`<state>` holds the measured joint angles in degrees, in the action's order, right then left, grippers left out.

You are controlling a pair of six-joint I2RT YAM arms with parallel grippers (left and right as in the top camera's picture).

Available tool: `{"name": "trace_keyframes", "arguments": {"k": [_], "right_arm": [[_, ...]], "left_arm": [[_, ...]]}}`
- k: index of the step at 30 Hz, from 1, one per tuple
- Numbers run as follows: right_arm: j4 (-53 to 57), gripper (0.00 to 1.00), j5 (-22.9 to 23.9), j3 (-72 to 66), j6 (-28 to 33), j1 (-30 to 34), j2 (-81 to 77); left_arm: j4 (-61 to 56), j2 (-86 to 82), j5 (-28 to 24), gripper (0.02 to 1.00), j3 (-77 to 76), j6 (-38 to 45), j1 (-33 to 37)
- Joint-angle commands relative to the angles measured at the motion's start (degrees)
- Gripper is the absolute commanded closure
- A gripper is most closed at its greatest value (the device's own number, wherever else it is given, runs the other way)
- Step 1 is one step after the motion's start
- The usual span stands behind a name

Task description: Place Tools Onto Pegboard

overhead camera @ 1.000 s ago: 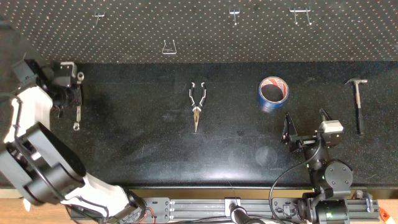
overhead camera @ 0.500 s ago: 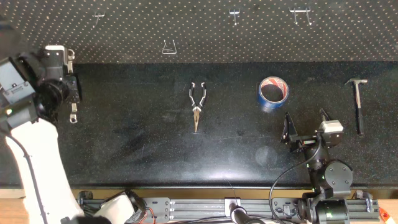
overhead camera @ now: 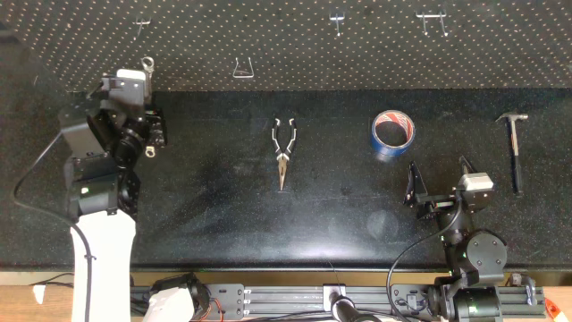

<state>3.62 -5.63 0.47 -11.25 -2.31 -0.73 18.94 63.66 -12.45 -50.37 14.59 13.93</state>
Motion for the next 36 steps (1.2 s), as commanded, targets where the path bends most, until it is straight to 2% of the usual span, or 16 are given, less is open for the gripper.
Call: {"name": "trace_keyframes", "arguments": {"k": [1,4,16,21,25,29,36], "right_arm": [[0.2,0.025,0.7,-0.2,1.0,0.1,0.5],[0.2,0.027,0.7,-0.2,1.0,0.1,0.5],[0.2,0.027,0.7,-0.2,1.0,0.1,0.5],[0.2,0.027,0.7,-0.2,1.0,0.1,0.5],[0.2,0.027,0.7,-0.2,1.0,0.1,0.5],[0.2,0.027,0.7,-0.2,1.0,0.1,0.5],[0.2,0.027,0.7,-0.2,1.0,0.1,0.5]], "left_arm": [[-5.3,-0.6,4.3,0.989,0.1,-5.2,-1.3],[-8.7,-0.1,7.8,0.991,0.3,-5.4,-1.3],[-14.0,6.1,7.3,0.989,0.3,-5.4,-1.3],[-13.8,-0.3,7.3,0.989,0.4,-5.4,-1.3],[-14.3,-1.9,8.0,0.991,6.6,-5.3,-1.3],[-27.2,-2.2,7.9,0.989,12.3,-5.3,-1.3],[-30.3,2.0,7.9,0.989,12.3,-5.4,-1.2]]}}
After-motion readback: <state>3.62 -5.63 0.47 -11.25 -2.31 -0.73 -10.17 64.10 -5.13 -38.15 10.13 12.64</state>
